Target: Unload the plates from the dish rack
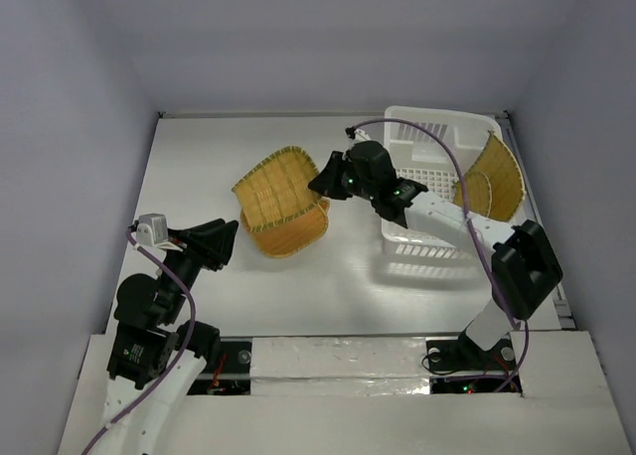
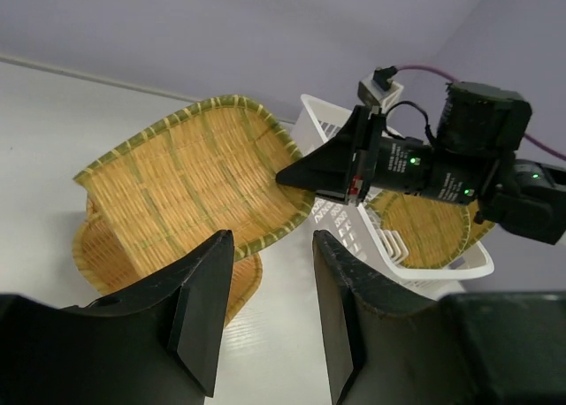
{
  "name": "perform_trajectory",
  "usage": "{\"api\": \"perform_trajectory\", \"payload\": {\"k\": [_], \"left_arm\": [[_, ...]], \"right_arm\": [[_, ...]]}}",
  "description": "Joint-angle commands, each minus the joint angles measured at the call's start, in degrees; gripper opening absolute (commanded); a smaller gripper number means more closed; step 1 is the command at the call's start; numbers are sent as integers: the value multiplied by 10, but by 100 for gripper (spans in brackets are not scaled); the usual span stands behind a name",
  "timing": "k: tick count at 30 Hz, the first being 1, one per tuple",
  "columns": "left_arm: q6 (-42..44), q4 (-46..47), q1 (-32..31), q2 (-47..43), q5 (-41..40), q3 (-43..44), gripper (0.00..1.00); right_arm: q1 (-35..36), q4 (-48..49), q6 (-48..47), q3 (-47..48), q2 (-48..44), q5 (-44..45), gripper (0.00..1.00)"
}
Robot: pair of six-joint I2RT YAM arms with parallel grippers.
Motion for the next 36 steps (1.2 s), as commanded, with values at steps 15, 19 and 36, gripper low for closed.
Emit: {"api": "perform_trajectory", "payload": {"k": [15,19,36], "left_arm": [[-3,12,-3,15,-5,4,38],[-3,12,-3,14,-7,4,38],[-3,12,-3,11,-7,5,38]], "right_arm": [[0,265,133,-100,53,-60,0],[0,278,148,-122,60,-61,0],[0,268,150,-169,76,-55,32]]}}
